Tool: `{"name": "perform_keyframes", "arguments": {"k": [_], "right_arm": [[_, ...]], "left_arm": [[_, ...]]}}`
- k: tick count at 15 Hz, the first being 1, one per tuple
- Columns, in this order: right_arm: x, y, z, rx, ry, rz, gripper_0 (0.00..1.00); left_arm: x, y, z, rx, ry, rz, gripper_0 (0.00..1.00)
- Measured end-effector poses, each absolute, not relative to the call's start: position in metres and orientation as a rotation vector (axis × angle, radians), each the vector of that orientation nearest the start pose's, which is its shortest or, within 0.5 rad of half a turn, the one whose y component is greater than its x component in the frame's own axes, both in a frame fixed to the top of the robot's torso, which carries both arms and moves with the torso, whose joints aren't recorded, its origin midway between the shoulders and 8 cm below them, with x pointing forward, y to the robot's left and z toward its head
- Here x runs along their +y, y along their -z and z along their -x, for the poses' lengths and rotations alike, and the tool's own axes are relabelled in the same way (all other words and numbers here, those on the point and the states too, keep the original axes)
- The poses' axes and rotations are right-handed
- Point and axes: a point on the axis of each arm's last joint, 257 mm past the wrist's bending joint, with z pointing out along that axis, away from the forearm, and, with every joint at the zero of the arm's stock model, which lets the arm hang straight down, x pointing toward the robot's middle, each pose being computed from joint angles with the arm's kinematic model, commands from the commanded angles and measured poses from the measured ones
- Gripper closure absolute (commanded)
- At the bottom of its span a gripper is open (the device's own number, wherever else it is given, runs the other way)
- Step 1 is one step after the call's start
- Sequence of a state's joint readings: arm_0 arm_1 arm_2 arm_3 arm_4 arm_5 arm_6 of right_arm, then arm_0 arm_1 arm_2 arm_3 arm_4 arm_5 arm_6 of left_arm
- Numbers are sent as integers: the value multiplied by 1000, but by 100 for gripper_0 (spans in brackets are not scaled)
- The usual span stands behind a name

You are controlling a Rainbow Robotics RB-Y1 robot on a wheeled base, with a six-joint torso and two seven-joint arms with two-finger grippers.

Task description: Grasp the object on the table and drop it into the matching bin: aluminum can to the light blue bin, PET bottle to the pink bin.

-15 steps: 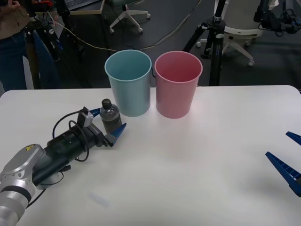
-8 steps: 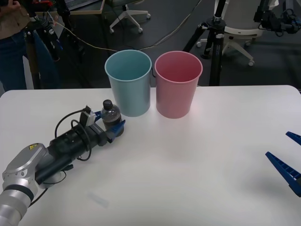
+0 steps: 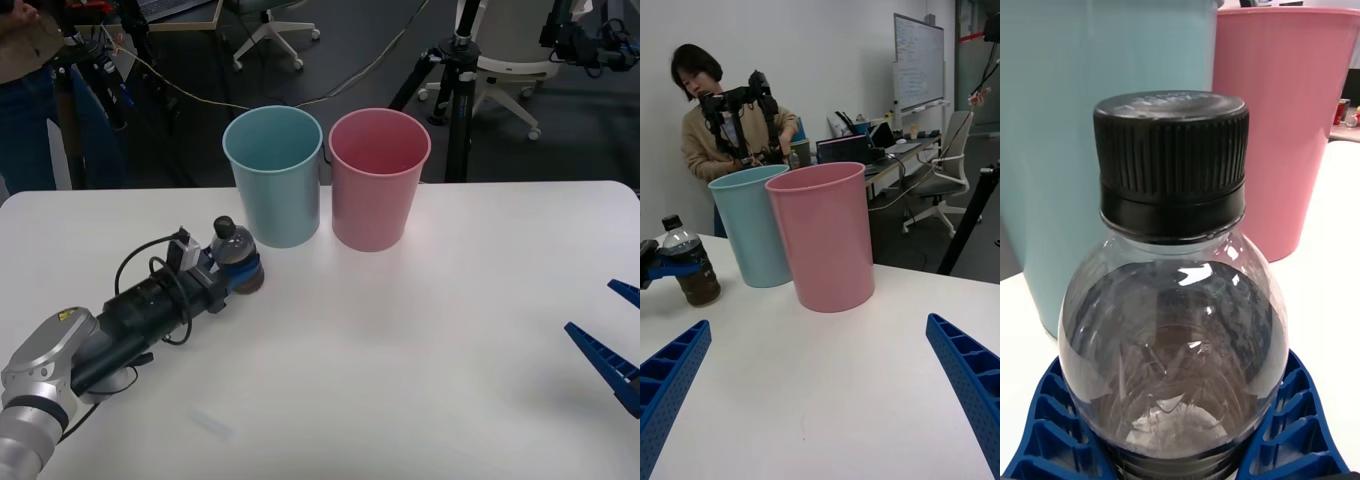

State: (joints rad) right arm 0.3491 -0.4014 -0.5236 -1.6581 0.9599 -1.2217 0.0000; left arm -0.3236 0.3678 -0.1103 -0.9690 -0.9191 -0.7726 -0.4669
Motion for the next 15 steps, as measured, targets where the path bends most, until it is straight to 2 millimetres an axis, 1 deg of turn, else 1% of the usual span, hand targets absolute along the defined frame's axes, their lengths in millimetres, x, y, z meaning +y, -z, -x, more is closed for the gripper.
{"name": "perform_keyframes", "arguments": {"k": [4,8,11,15], "right_arm": [[-330,169,-342,1441,-567,465,0],[-330,169,-342,1441,-567,465,0],[-330,169,-342,1441,-567,465,0],[-330,169,-342,1441,-567,465,0]], "left_arm": [[167,272,-533,1505,485,-673,100],[181,260,-507,1486,476,-671,100],[193,249,-493,1485,455,-649,100],[202,236,-473,1487,457,-632,100]]}}
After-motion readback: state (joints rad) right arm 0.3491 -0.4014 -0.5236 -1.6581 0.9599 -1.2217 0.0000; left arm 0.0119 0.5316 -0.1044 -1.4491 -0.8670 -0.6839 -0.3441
